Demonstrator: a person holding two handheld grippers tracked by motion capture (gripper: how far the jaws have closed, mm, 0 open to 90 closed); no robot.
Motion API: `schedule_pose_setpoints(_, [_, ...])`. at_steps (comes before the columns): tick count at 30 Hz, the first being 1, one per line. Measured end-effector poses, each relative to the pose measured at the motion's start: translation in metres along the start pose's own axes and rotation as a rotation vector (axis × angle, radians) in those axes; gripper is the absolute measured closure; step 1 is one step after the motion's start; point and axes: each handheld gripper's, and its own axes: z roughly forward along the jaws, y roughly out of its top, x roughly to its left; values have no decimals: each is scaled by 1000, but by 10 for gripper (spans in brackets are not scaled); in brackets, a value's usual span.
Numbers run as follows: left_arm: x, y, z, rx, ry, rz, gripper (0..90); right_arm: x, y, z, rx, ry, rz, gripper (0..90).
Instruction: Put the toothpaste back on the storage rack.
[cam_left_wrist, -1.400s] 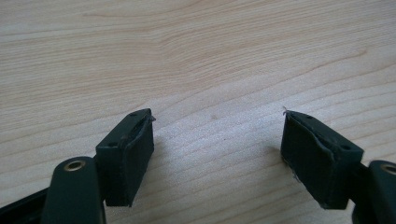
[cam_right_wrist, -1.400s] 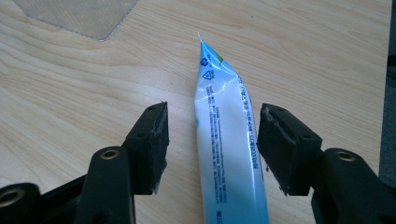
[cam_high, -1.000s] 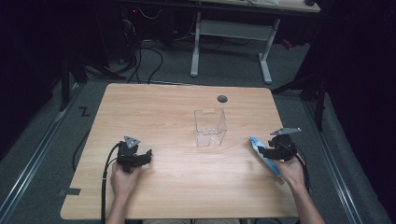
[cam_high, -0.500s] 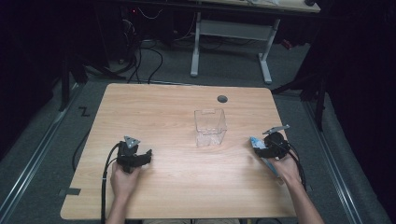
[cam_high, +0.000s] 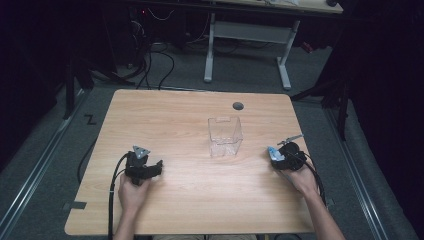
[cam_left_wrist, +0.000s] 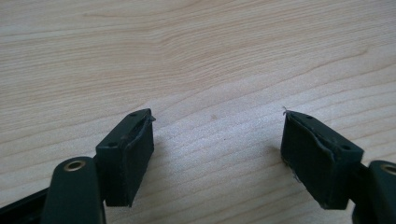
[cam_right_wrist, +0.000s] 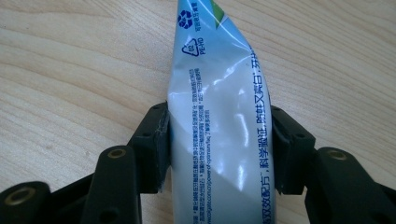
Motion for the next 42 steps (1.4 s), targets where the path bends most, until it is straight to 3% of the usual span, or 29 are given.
schedule_pose_setpoints(7, [0,0,0,0,0,0,259,1,0,-1,9,7,-7,529])
schedule_pose_setpoints(14, [0,0,0,0,0,0,259,1,1,-5,21,28,-16,677])
schedule_pose_setpoints(21, [0,0,0,1,-1,0,259,3,1,-6,23,42,-30,708])
schedule_pose_setpoints(30, [0,0,0,0,1,1,259,3,0,-19,-46,116,-3,710])
schedule_pose_setpoints(42, [0,0,0,0,1,1,259,5,0,-38,-116,173,1,707])
